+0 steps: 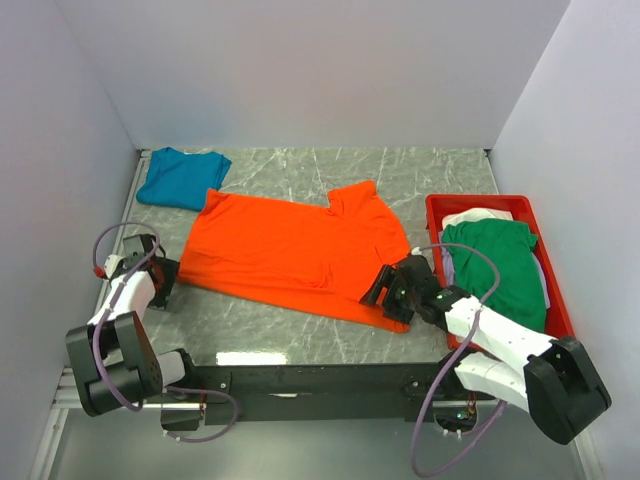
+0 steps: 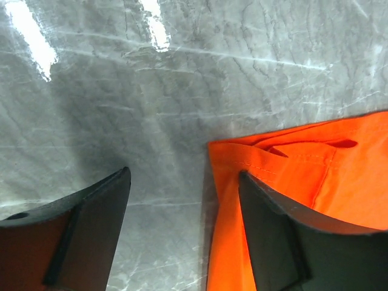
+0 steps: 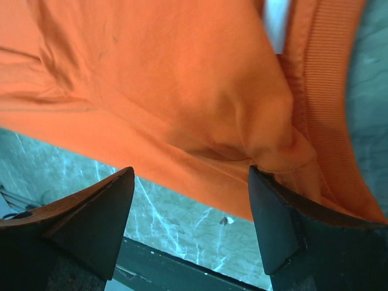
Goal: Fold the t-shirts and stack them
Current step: Fold the tshirt
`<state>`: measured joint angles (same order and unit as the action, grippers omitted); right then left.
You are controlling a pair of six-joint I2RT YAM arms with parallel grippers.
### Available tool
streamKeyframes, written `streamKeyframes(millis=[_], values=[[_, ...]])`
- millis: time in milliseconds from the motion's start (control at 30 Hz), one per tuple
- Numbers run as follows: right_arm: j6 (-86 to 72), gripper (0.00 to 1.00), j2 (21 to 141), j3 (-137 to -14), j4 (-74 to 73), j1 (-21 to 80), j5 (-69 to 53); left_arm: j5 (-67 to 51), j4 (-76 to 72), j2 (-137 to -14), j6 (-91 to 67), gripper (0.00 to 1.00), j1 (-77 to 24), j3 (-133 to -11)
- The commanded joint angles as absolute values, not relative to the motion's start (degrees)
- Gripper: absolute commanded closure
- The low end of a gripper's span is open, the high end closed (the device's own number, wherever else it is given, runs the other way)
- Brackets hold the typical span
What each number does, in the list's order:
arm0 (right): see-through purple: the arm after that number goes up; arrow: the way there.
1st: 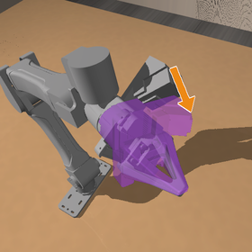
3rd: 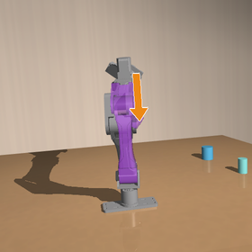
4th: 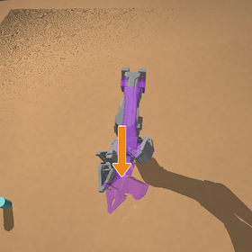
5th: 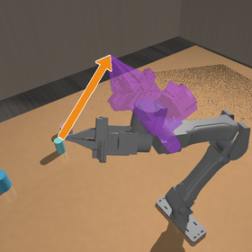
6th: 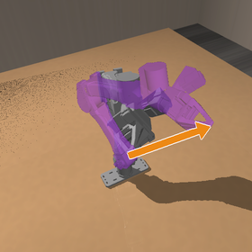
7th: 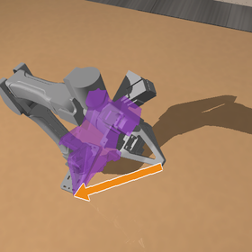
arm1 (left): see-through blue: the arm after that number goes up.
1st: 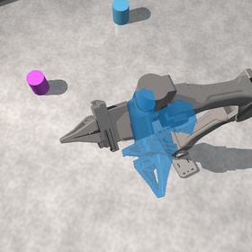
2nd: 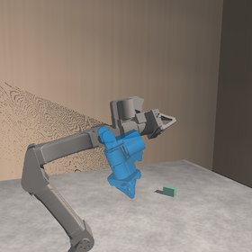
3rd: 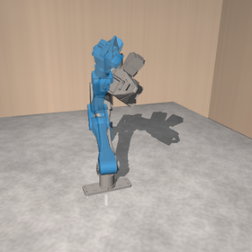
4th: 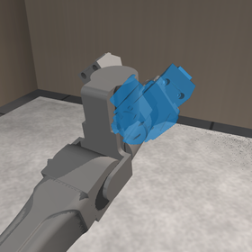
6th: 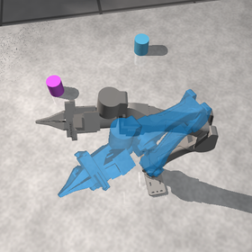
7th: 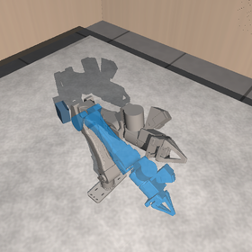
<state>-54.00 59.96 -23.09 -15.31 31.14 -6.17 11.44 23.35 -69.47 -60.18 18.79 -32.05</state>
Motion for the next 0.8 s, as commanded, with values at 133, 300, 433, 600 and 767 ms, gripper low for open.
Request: streamKeyframes(millis=[133, 300, 433, 600, 767], values=[[-49.0, 0.17, 58.1, -18.8, -17.7, 24.5, -6.2, 13.9, 25.0, -71.0, -59.0, 0.19, 20.7, -34.4], [-47.8, 0.17, 57.1, -18.5, -18.2, 23.0, -6.7, 14.2, 26.4, -70.8, -58.0, 0.18, 23.2, -34.8], [-46.5, 0.17, 56.3, -18.5, -19.5, 21.6, -7.0, 13.3, 26.8, -69.6, -56.8, 0.17, 24.8, -35.9], [-46.0, 0.17, 54.8, -18.4, -21.0, 20.6, -9.1, 12.0, 27.6, -67.3, -54.2, 0.18, 25.0, -39.8], [-45.0, 0.16, 52.5, -22.9, -25.0, 20.0, -8.1, 7.3, 26.2, -66.4, -51.9, 0.23, 24.9, -42.7]])
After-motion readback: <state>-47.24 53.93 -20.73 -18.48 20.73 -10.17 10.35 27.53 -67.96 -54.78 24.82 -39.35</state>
